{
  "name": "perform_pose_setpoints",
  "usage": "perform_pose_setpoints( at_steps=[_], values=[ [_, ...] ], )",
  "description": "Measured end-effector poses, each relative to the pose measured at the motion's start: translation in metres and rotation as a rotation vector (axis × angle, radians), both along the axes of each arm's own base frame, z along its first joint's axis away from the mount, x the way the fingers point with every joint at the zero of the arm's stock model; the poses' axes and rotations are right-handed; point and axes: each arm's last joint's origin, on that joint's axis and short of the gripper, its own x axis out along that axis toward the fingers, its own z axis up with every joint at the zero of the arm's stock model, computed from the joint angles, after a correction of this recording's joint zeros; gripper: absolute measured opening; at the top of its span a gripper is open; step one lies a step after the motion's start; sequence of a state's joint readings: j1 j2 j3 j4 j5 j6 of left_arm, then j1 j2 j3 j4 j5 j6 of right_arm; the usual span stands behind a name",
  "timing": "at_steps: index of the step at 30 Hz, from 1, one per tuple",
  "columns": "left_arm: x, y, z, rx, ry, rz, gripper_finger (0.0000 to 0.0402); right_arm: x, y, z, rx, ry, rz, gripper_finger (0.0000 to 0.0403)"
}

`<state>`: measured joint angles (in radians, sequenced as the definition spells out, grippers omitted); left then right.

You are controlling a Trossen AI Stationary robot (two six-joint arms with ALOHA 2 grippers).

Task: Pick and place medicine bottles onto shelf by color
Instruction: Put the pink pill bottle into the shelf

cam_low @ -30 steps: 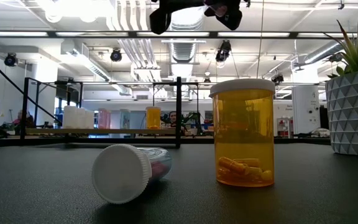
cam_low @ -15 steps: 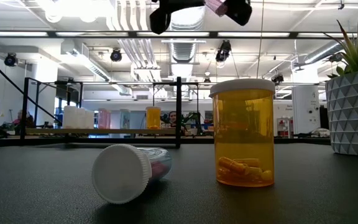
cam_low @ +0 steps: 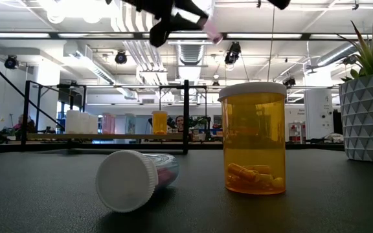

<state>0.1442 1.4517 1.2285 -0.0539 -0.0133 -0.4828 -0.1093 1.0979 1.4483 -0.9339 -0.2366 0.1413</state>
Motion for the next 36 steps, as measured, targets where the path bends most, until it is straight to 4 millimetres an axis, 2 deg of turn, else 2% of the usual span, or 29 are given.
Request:
perform_pose_setpoints(
  at_steps=[7,15,18,22,28,32,36],
  values=[
    [-0.026,0.02,-0.011,-0.044,0.239,0.091,0.0105,-0.023,-0.001,0.009,-0.059,-0.015,-0.107,0.0231],
    [-0.073,0.017,-0.011,-0.002,0.487,0.295,0.0105,-0.041,-0.002,0.012,-0.124,0.017,-0.181,0.023],
    [-0.091,0.015,-0.016,-0.015,0.523,0.391,0.0105,-0.047,-0.002,0.014,-0.177,0.002,-0.178,0.0231],
    [-0.113,0.012,-0.038,-0.058,0.554,0.493,0.0105,-0.049,-0.003,0.015,-0.206,-0.043,-0.196,0.0231],
    [-0.139,0.009,-0.077,-0.11,0.574,0.69,0.0105,-0.041,-0.004,-0.002,-0.243,-0.052,-0.186,0.0228],
    [-0.145,0.009,-0.094,-0.106,0.585,0.741,0.0105,-0.035,-0.005,-0.013,-0.244,-0.04,-0.185,0.0228],
    [-0.143,0.011,-0.104,-0.062,0.586,0.789,0.0105,-0.031,-0.005,-0.017,-0.234,-0.022,-0.189,0.0228]
  ],
)
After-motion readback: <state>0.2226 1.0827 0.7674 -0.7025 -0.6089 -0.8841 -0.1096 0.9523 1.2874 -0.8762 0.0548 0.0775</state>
